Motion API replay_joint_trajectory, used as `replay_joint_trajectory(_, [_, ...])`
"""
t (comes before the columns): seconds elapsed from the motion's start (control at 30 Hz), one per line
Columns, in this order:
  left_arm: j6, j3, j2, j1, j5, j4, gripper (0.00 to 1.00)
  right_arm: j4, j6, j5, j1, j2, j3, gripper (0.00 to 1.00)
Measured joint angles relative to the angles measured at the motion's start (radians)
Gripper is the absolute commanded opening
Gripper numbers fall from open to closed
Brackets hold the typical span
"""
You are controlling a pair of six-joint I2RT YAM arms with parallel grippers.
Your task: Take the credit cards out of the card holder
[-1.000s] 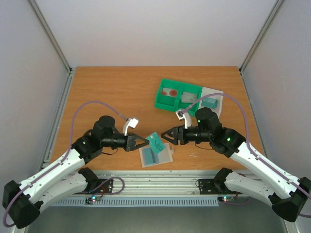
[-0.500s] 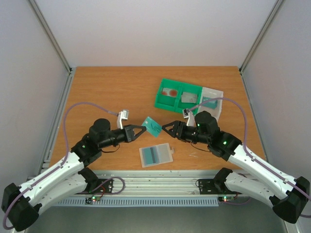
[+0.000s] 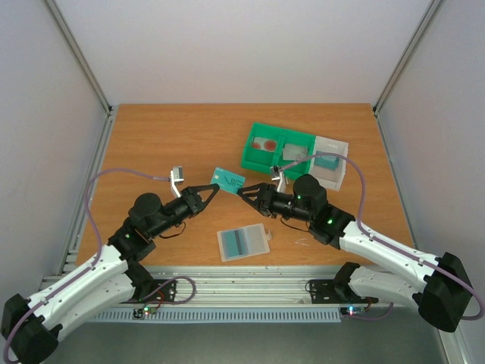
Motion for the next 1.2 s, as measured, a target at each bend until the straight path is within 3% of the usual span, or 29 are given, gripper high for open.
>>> replay_joint_trajectory(0.13, [-0.029, -0.022, 0.0, 0.0, -0.011, 0.006, 0.0, 0.064, 0.011, 0.0, 0.016, 0.024, 0.0, 0.19])
replay_joint_trajectory(0.2, [-0.043, -0.025, 0.0, 0.0, -0.022, 0.016, 0.0, 0.077, 0.018, 0.005, 0.019, 0.036, -0.001, 0.16])
replay_joint_trajectory(0.33, [-0.051, -0.025, -0.001, 0.0, -0.027, 0.029, 0.0, 0.086, 0.026, 0.014, 0.026, 0.044, -0.008, 0.22])
replay_joint_trajectory(0.6, [-0.052, -0.026, -0.001, 0.0, -0.03, 0.031, 0.01, 0.139, 0.042, 0.014, 0.049, 0.064, -0.012, 0.17])
replay_joint_trajectory(0.77, [-0.056, -0.026, -0.002, 0.0, -0.03, 0.034, 0.0, 0.167, 0.048, 0.018, 0.051, 0.069, -0.02, 0.24])
replay_joint_trajectory(0.97, [-0.069, -0.03, -0.015, 0.0, -0.03, 0.034, 0.01, 0.206, 0.055, 0.037, 0.052, 0.067, -0.048, 0.15])
replay_joint_trajectory(1.13, [-0.074, -0.039, -0.015, 0.0, -0.03, 0.037, 0.0, 0.212, 0.04, 0.063, 0.052, 0.048, -0.051, 0.2])
replay_joint_trajectory(1.2, [-0.077, -0.047, -0.014, 0.0, -0.03, 0.043, 0.0, 0.213, 0.037, 0.068, 0.052, 0.042, -0.051, 0.17])
